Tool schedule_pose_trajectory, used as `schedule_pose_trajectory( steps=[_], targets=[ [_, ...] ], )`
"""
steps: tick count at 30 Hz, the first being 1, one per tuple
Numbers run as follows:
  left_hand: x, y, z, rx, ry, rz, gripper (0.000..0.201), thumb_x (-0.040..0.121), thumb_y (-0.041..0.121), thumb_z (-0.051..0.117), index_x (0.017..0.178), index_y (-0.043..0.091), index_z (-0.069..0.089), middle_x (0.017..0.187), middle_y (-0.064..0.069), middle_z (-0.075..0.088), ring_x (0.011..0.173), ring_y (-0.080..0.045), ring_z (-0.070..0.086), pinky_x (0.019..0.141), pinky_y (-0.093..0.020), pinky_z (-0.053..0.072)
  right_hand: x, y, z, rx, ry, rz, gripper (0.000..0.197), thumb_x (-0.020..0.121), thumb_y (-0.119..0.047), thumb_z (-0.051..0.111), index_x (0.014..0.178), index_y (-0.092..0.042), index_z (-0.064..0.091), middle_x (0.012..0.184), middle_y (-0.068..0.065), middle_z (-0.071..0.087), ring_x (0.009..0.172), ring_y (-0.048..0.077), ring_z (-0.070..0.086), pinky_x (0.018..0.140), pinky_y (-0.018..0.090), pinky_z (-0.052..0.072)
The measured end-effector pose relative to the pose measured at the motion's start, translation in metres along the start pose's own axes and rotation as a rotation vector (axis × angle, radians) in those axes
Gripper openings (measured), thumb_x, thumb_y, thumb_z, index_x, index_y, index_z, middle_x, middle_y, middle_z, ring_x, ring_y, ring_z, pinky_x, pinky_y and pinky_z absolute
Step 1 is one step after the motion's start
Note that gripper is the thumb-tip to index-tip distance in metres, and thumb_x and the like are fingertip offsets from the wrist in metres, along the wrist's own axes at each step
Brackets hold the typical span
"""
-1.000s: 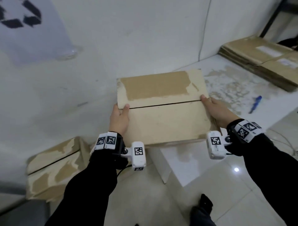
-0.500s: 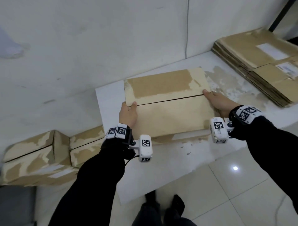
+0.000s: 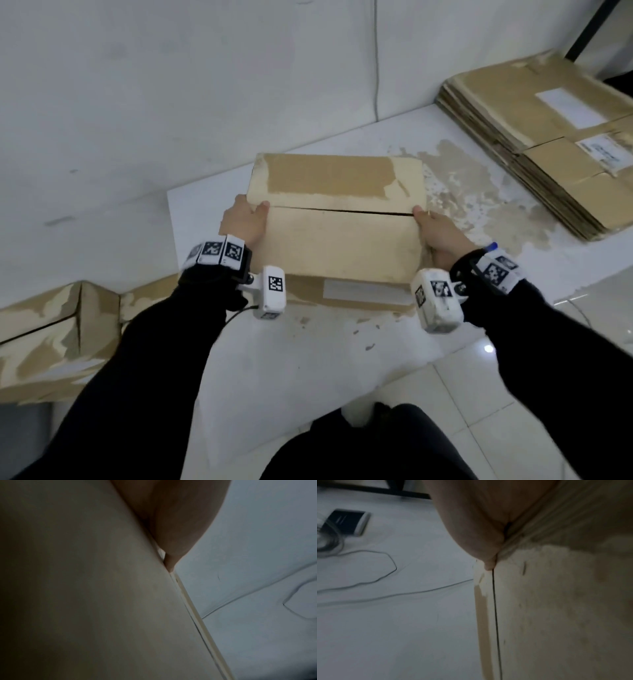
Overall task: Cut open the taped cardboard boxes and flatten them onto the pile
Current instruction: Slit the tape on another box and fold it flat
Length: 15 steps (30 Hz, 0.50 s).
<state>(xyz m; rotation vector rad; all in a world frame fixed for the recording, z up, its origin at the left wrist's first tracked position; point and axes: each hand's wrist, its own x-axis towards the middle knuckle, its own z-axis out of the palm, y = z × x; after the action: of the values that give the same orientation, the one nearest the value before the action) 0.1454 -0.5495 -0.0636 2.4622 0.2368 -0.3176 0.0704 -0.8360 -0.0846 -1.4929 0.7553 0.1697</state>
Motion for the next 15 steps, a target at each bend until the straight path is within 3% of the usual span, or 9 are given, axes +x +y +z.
schedule_pose_trajectory(
  steps=[3, 6, 7, 9, 11, 13, 15],
  targets=[
    [-0.003, 0.039, -0.013, 0.14, 0.01, 0.11, 0.064, 0.096, 0.037, 0.049, 0.147, 0.008, 0.024, 0.145, -0.017, 0.04, 0.132, -0.033, 0.04, 0.108, -0.04, 0.033, -0.022, 0.016, 0.017, 0.176, 0.047, -0.062, 0.052, 0.104, -0.028, 0.031, 0.151, -0.022, 0.01, 0.136, -0.001, 0.041, 0.107, 0.021, 0.054, 0.097, 0.039, 0.045],
    [-0.031, 0.084, -0.002, 0.05, 0.026, 0.25, 0.055, 0.098, 0.037, 0.047, 0.145, 0.012, 0.033, 0.142, -0.014, 0.045, 0.13, -0.029, 0.042, 0.105, -0.034, 0.033, -0.044, 0.036, 0.026, 0.301, -0.064, 0.015, 0.064, 0.101, -0.038, 0.035, 0.147, -0.042, -0.009, 0.156, -0.006, 0.017, 0.136, 0.028, 0.033, 0.109, 0.054, 0.031],
    [-0.045, 0.097, 0.011, 0.052, -0.004, 0.293, 0.052, 0.098, 0.038, 0.046, 0.143, 0.014, 0.035, 0.141, -0.012, 0.047, 0.128, -0.027, 0.044, 0.104, -0.033, 0.035, -0.048, 0.042, 0.023, 0.277, -0.099, 0.042, 0.065, 0.099, -0.044, 0.036, 0.146, -0.044, -0.008, 0.157, -0.009, 0.013, 0.14, 0.027, 0.028, 0.109, 0.056, 0.029],
    [-0.073, 0.116, 0.047, 0.144, -0.096, 0.333, 0.055, 0.097, 0.046, 0.044, 0.143, 0.017, 0.034, 0.143, -0.009, 0.044, 0.13, -0.028, 0.042, 0.106, -0.04, 0.035, -0.047, 0.05, 0.006, 0.201, -0.115, 0.029, 0.053, 0.098, -0.05, 0.032, 0.145, -0.04, 0.009, 0.153, -0.007, 0.024, 0.137, 0.025, 0.032, 0.103, 0.05, 0.034],
    [-0.092, 0.125, 0.087, 0.353, -0.132, 0.317, 0.072, 0.09, 0.062, 0.043, 0.146, 0.02, 0.025, 0.15, -0.013, 0.029, 0.14, -0.034, 0.024, 0.11, -0.05, 0.028, -0.029, 0.052, -0.017, 0.174, -0.072, 0.013, 0.044, 0.101, -0.041, 0.032, 0.142, -0.031, 0.022, 0.144, -0.003, 0.035, 0.128, 0.023, 0.041, 0.096, 0.043, 0.038],
    [-0.101, 0.124, 0.119, 0.558, -0.102, 0.275, 0.098, 0.081, 0.075, 0.044, 0.151, 0.018, 0.007, 0.157, -0.02, 0.005, 0.144, -0.041, 0.001, 0.113, -0.058, 0.013, 0.002, 0.049, -0.038, 0.097, -0.031, -0.004, 0.051, 0.1, -0.028, 0.039, 0.146, -0.03, 0.018, 0.148, 0.0, 0.032, 0.128, 0.023, 0.04, 0.099, 0.042, 0.039],
    [-0.105, 0.117, 0.141, 0.699, -0.009, 0.275, 0.107, 0.082, 0.07, 0.049, 0.151, 0.014, -0.009, 0.157, -0.024, -0.008, 0.144, -0.044, -0.008, 0.113, -0.061, 0.007, 0.029, 0.043, -0.051, -0.074, -0.094, -0.101, 0.058, 0.097, -0.02, 0.047, 0.148, -0.028, 0.02, 0.152, 0.002, 0.028, 0.134, 0.023, 0.035, 0.105, 0.041, 0.037]
  ],
)
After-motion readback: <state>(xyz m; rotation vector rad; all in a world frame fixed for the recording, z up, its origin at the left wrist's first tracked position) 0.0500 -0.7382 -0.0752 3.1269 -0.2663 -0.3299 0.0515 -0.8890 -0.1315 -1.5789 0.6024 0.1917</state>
